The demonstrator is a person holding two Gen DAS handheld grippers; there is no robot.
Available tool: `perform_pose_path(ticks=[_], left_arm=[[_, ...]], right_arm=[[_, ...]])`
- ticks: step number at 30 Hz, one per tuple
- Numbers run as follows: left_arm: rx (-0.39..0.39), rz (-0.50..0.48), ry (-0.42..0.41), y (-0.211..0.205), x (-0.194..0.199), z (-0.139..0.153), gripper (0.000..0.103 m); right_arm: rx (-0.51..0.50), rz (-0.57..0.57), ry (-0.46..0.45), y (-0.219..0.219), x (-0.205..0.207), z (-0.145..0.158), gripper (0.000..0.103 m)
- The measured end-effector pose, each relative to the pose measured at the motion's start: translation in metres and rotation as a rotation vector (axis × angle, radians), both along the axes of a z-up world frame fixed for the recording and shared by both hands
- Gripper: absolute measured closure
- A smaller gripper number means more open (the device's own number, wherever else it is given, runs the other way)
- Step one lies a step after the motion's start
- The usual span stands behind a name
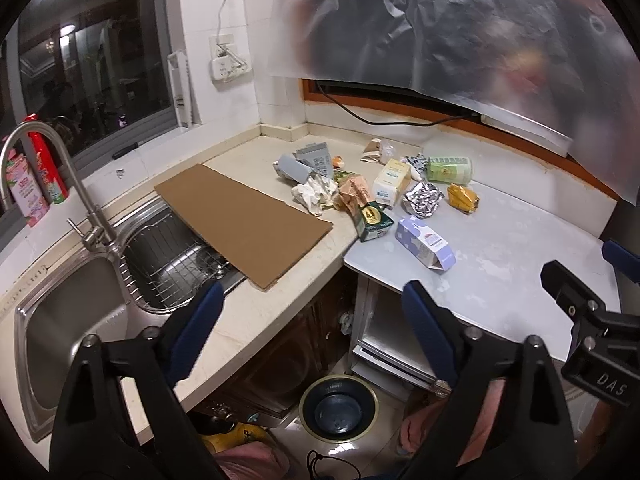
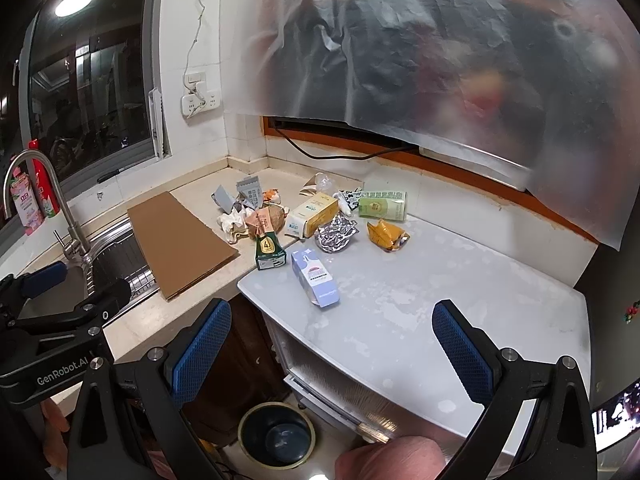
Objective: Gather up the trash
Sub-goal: 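Move both tools toward the cartons on the counter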
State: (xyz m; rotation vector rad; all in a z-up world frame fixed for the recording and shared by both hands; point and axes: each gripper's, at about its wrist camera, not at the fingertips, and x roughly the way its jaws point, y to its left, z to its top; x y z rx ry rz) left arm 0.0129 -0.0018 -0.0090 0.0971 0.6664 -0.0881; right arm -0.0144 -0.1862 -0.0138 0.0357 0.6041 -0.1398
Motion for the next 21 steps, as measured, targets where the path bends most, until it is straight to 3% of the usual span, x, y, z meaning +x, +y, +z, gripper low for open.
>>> perform_pose_path(ticks=[12, 21], left_arm=[[-0.033, -0.006, 0.042, -0.002, 0.037, -0.005, 0.015], [0.006, -0.018, -0.008, -0.008, 0.047, 0.001, 0.015]], right_arm=[[0.000, -0.032, 0.002, -0.013, 0.024, 0.006, 0.001], [0.000, -0.040, -0.010, -0.023, 0.040, 0.014, 0.001]])
